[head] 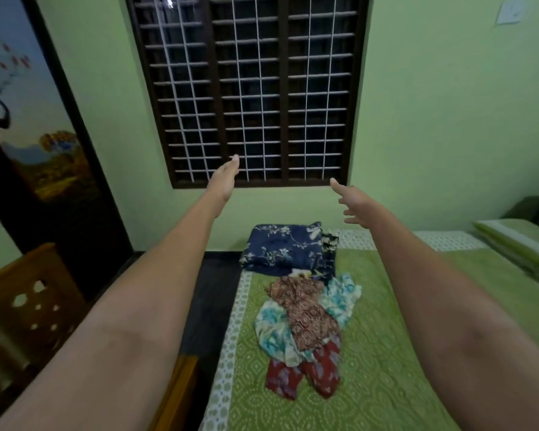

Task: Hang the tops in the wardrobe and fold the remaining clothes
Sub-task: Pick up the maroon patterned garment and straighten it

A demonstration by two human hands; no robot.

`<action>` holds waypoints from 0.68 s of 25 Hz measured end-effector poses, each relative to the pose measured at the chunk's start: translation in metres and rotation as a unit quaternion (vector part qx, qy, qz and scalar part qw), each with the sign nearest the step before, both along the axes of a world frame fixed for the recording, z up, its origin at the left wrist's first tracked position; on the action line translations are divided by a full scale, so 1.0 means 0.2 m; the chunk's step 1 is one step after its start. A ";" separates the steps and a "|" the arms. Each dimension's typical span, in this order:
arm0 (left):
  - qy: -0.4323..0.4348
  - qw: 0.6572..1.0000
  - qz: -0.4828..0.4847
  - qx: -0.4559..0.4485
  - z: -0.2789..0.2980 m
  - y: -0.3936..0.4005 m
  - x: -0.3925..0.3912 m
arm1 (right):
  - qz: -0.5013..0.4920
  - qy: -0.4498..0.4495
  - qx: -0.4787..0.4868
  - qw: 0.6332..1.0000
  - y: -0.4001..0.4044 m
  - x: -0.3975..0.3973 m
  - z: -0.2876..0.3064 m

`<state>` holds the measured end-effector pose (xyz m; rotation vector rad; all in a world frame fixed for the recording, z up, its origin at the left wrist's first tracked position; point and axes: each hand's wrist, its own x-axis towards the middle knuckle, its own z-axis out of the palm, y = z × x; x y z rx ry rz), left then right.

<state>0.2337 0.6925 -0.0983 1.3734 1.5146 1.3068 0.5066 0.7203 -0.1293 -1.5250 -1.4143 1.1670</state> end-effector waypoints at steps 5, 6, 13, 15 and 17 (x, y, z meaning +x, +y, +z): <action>0.037 0.995 -0.004 -0.094 -0.46 0.26 0.02 | -0.027 -0.034 -0.094 0.995 0.10 0.05 -0.42; 0.048 0.993 -0.007 -0.111 -0.56 0.33 0.02 | -0.036 -0.044 -0.109 0.992 0.12 0.05 -0.52; 0.120 0.953 -0.058 -0.273 -1.58 0.50 0.11 | -0.035 -0.132 -0.234 0.963 0.33 0.02 -1.45; 0.166 0.935 -0.090 -0.301 -1.90 0.52 0.13 | -0.034 -0.143 -0.274 0.950 0.39 0.01 -1.75; 0.250 0.908 -0.125 -0.311 -2.22 0.56 0.16 | -0.027 -0.161 -0.317 0.934 0.44 0.00 -2.06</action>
